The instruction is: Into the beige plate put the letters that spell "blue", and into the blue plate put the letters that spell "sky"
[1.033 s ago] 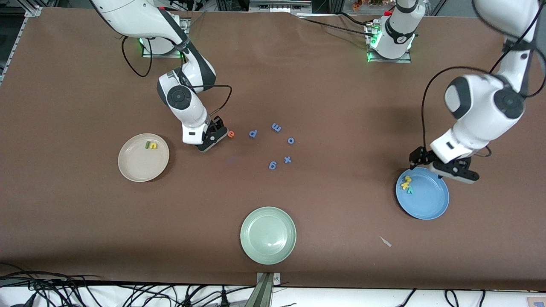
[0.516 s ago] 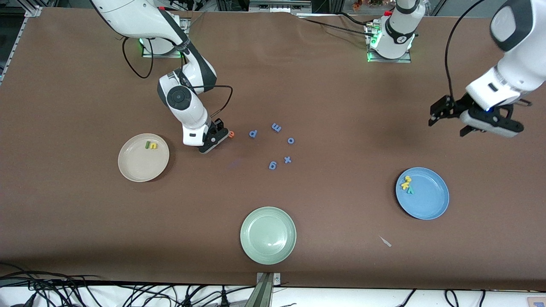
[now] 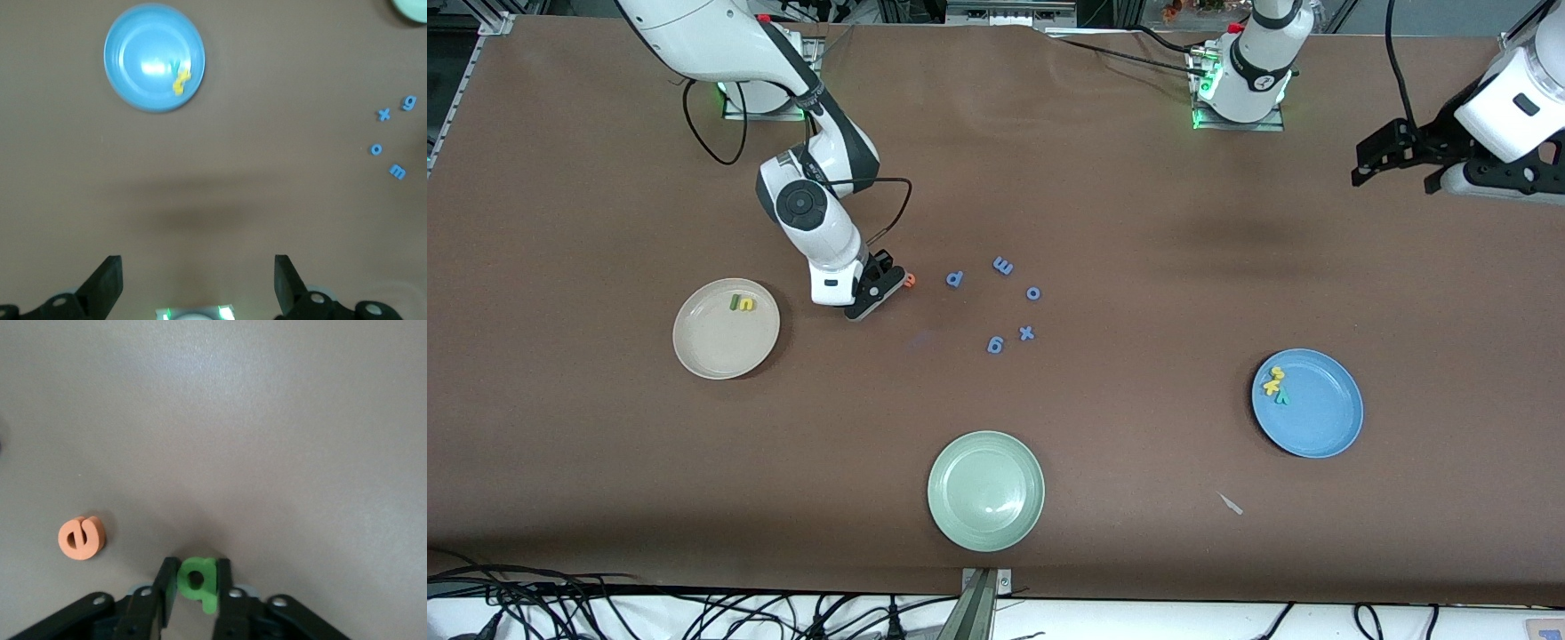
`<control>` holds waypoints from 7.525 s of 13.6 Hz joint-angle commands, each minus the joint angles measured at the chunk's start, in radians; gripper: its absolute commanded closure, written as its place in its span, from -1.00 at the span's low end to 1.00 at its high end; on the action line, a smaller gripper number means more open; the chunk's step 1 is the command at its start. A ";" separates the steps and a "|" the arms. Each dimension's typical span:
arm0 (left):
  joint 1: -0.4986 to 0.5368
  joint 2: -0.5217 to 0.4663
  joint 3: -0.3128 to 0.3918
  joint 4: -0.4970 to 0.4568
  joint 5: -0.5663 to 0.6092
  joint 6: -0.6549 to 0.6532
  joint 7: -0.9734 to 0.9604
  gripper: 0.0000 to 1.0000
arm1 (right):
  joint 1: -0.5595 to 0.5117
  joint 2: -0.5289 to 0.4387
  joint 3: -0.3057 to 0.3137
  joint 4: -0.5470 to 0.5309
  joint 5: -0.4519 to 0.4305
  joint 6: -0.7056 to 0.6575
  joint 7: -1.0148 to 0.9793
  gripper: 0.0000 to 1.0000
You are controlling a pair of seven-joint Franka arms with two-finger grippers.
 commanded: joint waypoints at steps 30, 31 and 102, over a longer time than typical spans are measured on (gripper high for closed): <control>0.007 -0.002 -0.047 -0.072 0.125 0.153 0.143 -1.00 | -0.095 -0.067 -0.023 0.224 0.110 -0.524 0.536 -1.00; 0.006 -0.001 -0.047 -0.067 0.122 0.147 0.125 -1.00 | -0.095 -0.065 -0.001 0.212 0.110 -0.488 0.605 -1.00; -0.010 0.102 -0.094 0.081 0.068 0.144 0.023 -1.00 | -0.182 -0.319 -0.185 0.467 0.103 -1.085 0.357 -1.00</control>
